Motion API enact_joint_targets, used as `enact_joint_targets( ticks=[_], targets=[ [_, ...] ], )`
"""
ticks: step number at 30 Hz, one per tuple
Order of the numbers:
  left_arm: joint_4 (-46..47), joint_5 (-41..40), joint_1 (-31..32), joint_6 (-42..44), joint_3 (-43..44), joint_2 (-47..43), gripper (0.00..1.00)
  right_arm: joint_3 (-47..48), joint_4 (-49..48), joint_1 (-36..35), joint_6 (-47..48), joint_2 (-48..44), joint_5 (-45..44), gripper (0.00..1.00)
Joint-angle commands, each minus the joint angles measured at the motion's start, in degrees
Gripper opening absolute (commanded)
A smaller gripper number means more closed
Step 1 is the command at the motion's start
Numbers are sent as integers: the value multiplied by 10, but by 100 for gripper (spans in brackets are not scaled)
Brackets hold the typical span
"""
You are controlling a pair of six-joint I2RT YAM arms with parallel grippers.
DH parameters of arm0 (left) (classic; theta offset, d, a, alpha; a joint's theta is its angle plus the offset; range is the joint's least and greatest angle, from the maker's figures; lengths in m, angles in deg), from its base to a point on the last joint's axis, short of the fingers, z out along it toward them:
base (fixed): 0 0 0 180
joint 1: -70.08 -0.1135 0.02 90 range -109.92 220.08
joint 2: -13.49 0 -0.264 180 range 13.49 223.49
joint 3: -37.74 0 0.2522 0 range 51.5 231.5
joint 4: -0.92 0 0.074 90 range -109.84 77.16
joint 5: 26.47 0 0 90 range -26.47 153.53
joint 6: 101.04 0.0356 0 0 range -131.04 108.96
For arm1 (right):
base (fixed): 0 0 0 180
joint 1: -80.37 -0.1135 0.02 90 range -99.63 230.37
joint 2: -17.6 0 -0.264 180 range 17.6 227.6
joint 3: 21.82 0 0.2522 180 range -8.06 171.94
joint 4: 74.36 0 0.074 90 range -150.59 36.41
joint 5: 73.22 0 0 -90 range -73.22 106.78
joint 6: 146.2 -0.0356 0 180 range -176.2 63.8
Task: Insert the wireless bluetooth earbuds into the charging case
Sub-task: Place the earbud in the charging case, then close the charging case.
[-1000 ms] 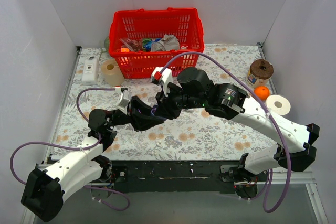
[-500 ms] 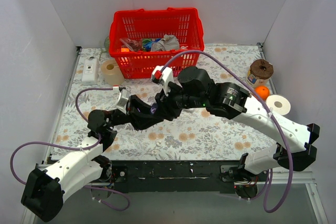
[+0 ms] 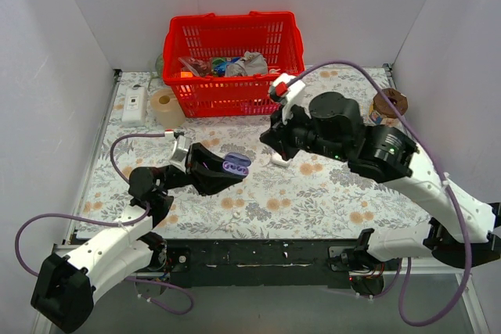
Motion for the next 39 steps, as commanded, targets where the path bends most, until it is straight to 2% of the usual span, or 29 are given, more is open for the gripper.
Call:
enact_joint_targets(
  ticks=[1, 11, 19, 28, 36, 39],
  targets=[
    [29, -2, 0, -9, -7, -21, 0, -47, -9, 10, -9, 32, -21, 1],
    [44, 17, 0, -22, 0, -14, 0, -47, -44, 9, -2, 69, 56, 1],
    [42, 16, 0, -22, 3, -9, 0, -84, -81, 6, 8, 43, 129, 1],
    [31, 4, 0, -14, 13, 9, 0, -114, -90, 0, 5, 23, 141, 1],
    [11, -10, 0, -12, 24, 23, 0, -145, -100, -2, -3, 3, 127, 1],
    [-44, -48, 0, -6, 31, 18, 0, -156, -85, 0, -32, -10, 13, 1]
  ],
)
